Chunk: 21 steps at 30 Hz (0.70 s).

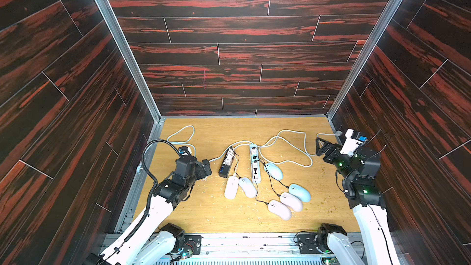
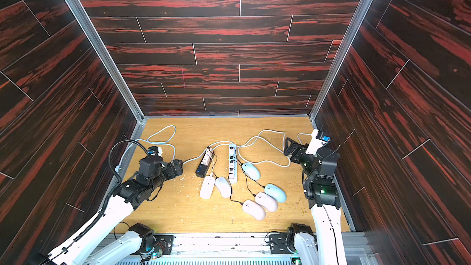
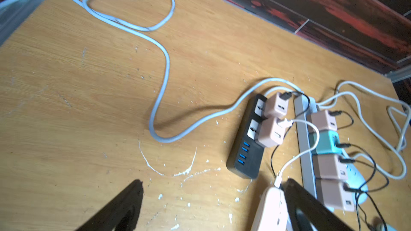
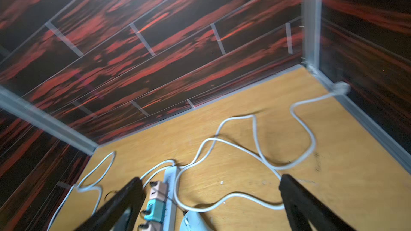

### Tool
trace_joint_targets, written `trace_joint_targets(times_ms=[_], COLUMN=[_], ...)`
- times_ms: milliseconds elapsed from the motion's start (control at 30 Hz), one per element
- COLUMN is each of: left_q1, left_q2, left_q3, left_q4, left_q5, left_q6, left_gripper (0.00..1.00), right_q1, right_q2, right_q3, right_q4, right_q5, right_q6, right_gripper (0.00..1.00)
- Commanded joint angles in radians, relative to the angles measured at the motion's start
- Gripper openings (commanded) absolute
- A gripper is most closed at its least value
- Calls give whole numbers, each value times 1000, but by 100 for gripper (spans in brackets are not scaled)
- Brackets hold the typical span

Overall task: Unplug the wireless mouse
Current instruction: Pick up the mouse from the center of the board.

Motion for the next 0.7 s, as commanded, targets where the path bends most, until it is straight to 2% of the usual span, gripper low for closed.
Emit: trace_joint_targets(times_ms=[0,100,233,300,467,667], left_q1=[-36,-72,-105,-120,-164,-206], left_q2=[5,15,30,35,50,62], left_q3=[4,4,-15,-29,-59,-76], left_q4=[-54,-65,-67,-55,-26,-16], left_q5=[62,78,70,61,13,-22], left_q6=[31,33,20,8,-25,-37], left_gripper=[100,100,100,100,100,100], right_q1=[0,2,29,102,360,687], right_q2=[37,53,49,47,27,98], right_q3=[31,31,-8,-21,-58,-67], right_q4=[-133,-120,-73,-83,-102,-87], right_q5=[96,-8,-100,-54,149,356], right_q6=[33,28,106,119,159,234], right_gripper=[98,99,96,96,97,97])
